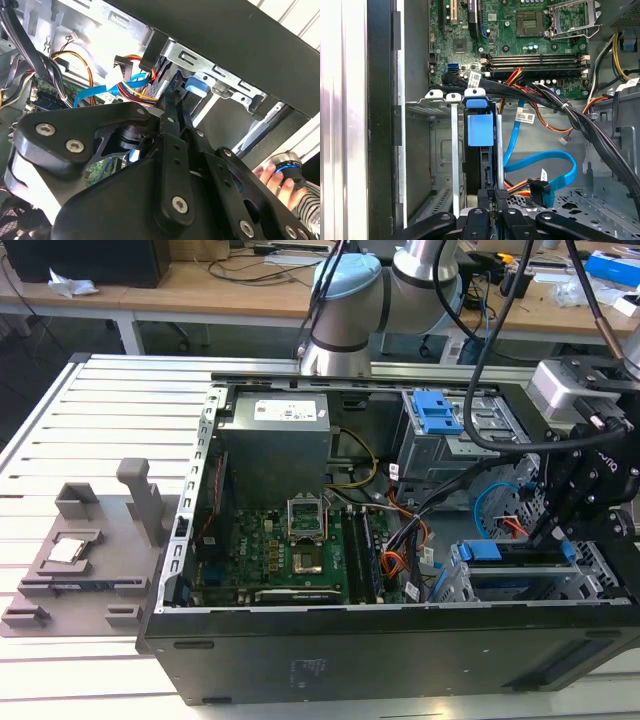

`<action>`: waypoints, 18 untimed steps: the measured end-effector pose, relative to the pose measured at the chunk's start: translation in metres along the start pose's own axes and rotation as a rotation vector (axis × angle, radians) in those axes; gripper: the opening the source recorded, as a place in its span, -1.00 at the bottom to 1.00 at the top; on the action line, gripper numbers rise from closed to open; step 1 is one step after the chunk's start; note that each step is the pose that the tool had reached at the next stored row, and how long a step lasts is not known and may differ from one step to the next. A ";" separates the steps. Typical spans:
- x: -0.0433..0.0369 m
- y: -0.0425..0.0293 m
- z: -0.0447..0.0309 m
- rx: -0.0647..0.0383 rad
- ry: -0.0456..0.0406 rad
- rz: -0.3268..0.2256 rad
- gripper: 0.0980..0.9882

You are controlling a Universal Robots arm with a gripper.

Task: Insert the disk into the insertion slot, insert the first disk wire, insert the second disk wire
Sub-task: 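Insert the first disk wire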

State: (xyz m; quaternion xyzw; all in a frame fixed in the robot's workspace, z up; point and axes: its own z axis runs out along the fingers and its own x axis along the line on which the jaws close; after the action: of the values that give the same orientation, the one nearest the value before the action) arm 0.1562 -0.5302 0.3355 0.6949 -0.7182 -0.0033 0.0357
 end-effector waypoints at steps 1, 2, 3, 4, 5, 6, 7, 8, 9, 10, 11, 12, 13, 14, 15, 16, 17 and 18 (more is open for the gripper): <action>-0.0001 -0.0001 0.0012 0.000 -0.0024 0.000 -0.82; -0.0001 -0.0001 0.0009 0.000 -0.0009 0.000 -0.82; 0.0000 -0.0001 0.0006 0.000 0.0000 0.000 -0.68; 0.0001 0.0001 -0.0017 0.000 0.0001 0.000 -0.68; 0.0003 0.0002 -0.0046 0.000 -0.0001 0.000 -0.68; 0.0004 0.0005 -0.0098 0.000 0.0001 0.000 -0.68; -0.0002 0.0012 -0.0171 0.001 -0.0003 0.000 -0.68; -0.0011 0.0015 -0.0212 0.001 0.0000 0.000 -0.68; -0.0019 0.0018 -0.0243 0.002 0.0000 0.000 -0.72; -0.0032 0.0023 -0.0296 0.002 -0.0002 0.000 -0.72; -0.0044 0.0026 -0.0337 0.002 -0.0001 0.000 -0.87; -0.0070 0.0032 -0.0408 0.002 -0.0001 0.000 -0.98; -0.0093 0.0036 -0.0483 0.002 0.0000 0.000 -0.98; -0.0098 0.0039 -0.0533 0.002 0.0000 0.000 -0.98; -0.0096 0.0040 -0.0549 0.002 -0.0002 0.000 -0.98; -0.0096 0.0040 -0.0552 0.002 -0.0003 0.000 -0.98; -0.0097 0.0040 -0.0553 0.002 -0.0004 0.000 -0.98; -0.0097 0.0040 -0.0554 0.002 -0.0002 0.000 -0.98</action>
State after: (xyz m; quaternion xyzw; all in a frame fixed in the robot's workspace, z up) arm 0.1556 -0.5179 0.3905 0.6951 -0.7181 -0.0027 0.0349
